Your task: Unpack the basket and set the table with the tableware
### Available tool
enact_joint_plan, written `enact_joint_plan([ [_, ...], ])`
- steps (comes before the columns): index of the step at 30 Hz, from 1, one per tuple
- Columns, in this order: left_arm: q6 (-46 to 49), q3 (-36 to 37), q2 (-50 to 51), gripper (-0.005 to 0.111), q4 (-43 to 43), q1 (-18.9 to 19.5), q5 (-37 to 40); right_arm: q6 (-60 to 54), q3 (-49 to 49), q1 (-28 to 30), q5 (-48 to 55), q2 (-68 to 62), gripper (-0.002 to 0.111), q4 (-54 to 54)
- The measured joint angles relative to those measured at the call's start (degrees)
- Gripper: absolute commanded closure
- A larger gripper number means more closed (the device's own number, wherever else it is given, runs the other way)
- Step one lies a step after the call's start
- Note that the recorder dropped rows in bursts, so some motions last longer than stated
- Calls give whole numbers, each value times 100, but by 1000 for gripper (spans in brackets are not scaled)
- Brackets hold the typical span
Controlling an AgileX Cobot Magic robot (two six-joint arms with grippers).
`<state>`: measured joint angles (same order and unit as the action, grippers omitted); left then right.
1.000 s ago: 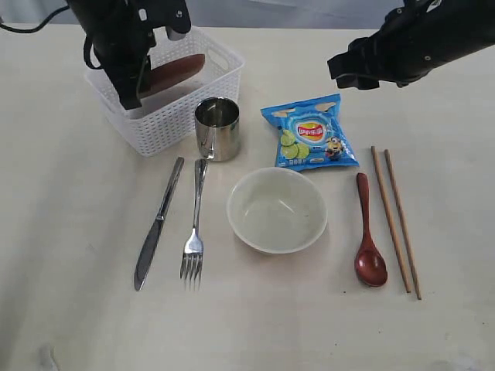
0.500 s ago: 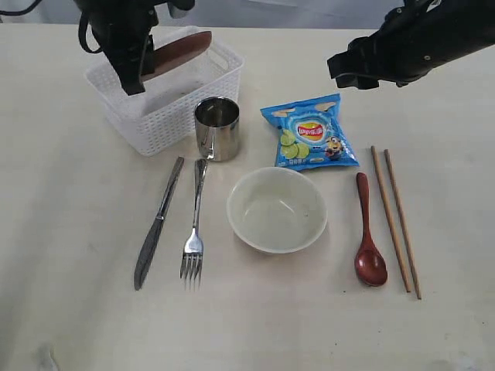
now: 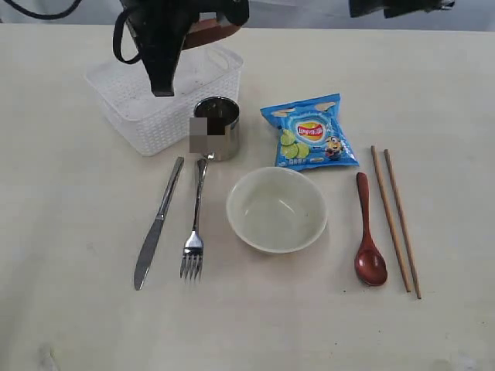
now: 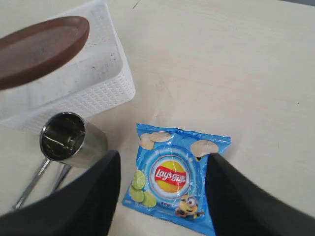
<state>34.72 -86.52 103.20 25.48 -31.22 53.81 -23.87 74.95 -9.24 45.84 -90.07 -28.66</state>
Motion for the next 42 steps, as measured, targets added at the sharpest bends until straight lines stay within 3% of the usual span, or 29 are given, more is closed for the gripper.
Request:
enact_joint_plan([
  [4,-1120,578,-211,107,1071,-735,-377,-520,321,1105,1407,-287,58,-1466],
  [6,-2059,948,-225,107,2075,-1175,-574,-680,321,1434,2029,-516,58,-1920],
  [9,-3359,1377,-225,107,3424,-1704,-752,-760,321,1523,2321,-697,58,-2214],
  [14,-4820,1626,-225,107,4743,-2127,-832,-852,321,1341,2400,-713,58,-2661],
  [20,-5044,1631,-234,107,4976,-2507,-1022,-1014,321,1341,2400,-737,58,-2914],
  [34,-5348,1631,-234,107,5135,-2518,-1339,-1036,74,1341,2285,-737,59,-2930],
  [37,-5399,1631,-234,107,5135,-2518,-1474,-1036,25,1341,2262,-737,74,-2930],
  [41,-5439,1631,-253,107,5161,-2518,-1490,-1036,16,1341,2160,-737,109,-2917],
  [42,-5439,1631,-262,106,5159,-2518,-1499,-995,16,1341,2142,-737,108,-2934],
])
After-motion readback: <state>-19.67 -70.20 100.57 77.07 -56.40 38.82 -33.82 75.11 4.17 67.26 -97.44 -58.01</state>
